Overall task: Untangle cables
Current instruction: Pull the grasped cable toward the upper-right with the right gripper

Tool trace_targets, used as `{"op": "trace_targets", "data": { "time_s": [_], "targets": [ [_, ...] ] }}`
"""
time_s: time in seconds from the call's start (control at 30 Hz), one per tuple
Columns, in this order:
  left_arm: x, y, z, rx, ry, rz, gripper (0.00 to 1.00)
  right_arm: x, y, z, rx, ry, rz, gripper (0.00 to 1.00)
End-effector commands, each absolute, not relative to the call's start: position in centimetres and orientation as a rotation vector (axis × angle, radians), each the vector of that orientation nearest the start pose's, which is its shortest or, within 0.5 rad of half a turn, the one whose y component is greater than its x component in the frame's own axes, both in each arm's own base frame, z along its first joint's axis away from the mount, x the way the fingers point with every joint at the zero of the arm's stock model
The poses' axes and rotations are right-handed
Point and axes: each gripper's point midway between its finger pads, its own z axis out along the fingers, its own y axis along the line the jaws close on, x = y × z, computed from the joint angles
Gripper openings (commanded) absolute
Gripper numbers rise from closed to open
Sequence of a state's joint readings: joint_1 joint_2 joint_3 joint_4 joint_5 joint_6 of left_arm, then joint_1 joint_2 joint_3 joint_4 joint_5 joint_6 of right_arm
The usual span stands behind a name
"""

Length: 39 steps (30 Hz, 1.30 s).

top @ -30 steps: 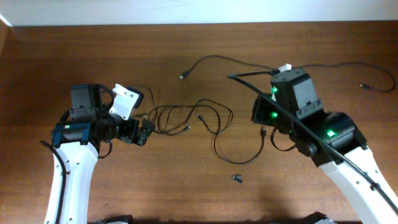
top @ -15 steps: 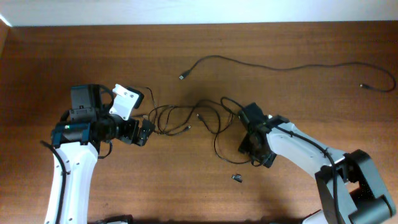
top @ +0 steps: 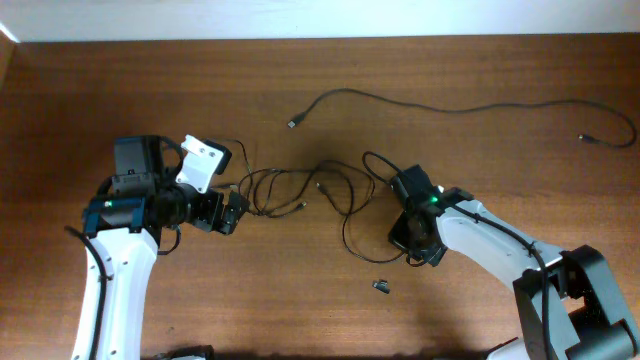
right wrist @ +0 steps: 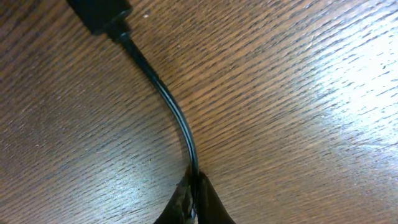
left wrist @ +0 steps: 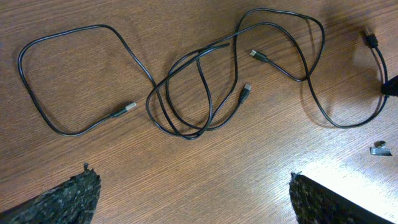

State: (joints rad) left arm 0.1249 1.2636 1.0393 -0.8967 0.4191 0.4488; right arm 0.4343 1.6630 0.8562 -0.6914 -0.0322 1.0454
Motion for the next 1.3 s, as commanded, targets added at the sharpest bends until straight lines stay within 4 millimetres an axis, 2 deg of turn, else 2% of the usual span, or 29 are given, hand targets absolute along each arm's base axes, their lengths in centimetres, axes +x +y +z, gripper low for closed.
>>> {"op": "trace_targets", "data": {
  "time_s": [0.0, 0.03, 0.07, 0.13, 0.17, 0.27, 0.37, 0.47, 0.57, 0.63, 0.7, 0.8, 0.93, 1.13, 1.23, 1.27],
  "targets": [
    [29.7, -3.4, 16.3, 0.534, 2.513, -0.366, 0.99, 24.9, 12.6, -0.3, 0.85, 3.005, 0.184, 0.04],
    [29.7, -3.4, 16.3, 0.534, 2.513, -0.366, 0.99, 25.9, 13.0, 0.8, 0.813, 2.98, 0.235, 0.04],
    [29.7, -3.4, 16.3, 0.534, 2.513, -0.366, 0.99, 27.4, 13.6, 2.9, 0.742, 2.934, 0.313, 0.04],
    [29.7, -3.4, 16.3, 0.534, 2.513, -0.366, 0.99, 30.9, 15.6, 10.6, 0.534, 2.771, 0.529, 0.04],
    [29.7, -3.4, 16.3, 0.534, 2.513, -0.366, 0.99, 31.6, 15.9, 12.9, 0.5, 2.711, 0.57, 0.04],
    [29.7, -3.4, 16.3, 0.534, 2.513, -0.366, 0.99, 33.0, 16.3, 21.8, 0.427, 2.477, 0.698, 0.04],
    [29.7, -3.4, 16.3, 0.534, 2.513, -0.366, 0.99, 32.5, 15.6, 27.4, 0.388, 2.32, 0.747, 0.04],
    [29.7, -3.4, 16.3, 0.534, 2.513, -0.366, 0.99, 31.9, 14.8, 29.4, 0.381, 2.254, 0.749, 0.04],
    [29.7, -3.4, 16.3, 0.534, 2.513, -0.366, 0.99, 32.1, 12.9, 30.6, 0.43, 2.198, 0.731, 0.04],
    [29.7, -3.4, 16.3, 0.534, 2.512, -0.365, 0.99, 32.9, 10.1, 32.2, 0.502, 2.11, 0.712, 0.04],
    [29.7, -3.4, 16.3, 0.534, 2.513, -0.365, 0.99, 33.1, 8.2, 33.5, 0.53, 2.042, 0.692, 0.04],
    [29.7, -3.4, 16.3, 0.534, 2.513, -0.365, 0.99, 32.7, 4.4, 35.4, 0.611, 1.94, 0.642, 0.04],
    [29.7, -3.4, 16.3, 0.534, 2.513, -0.361, 0.99, 32.3, 1.7, 36.0, 0.666, 1.898, 0.611, 0.04],
    [29.3, -3.5, 16.1, 0.531, 2.532, -0.374, 0.99, 31.8, -4.8, 35.6, 0.817, 1.831, 0.457, 0.04],
    [28.9, -4.9, 16.6, 0.547, 2.5, -0.494, 0.99, 30.7, -7.6, 34.3, 0.91, 1.841, 0.379, 0.04],
    [28.8, -5.6, 17.0, 0.555, 2.476, -0.548, 0.99, 30.6, -7.9, 34.0, 0.927, 1.848, 0.371, 0.04]
  ]
}}
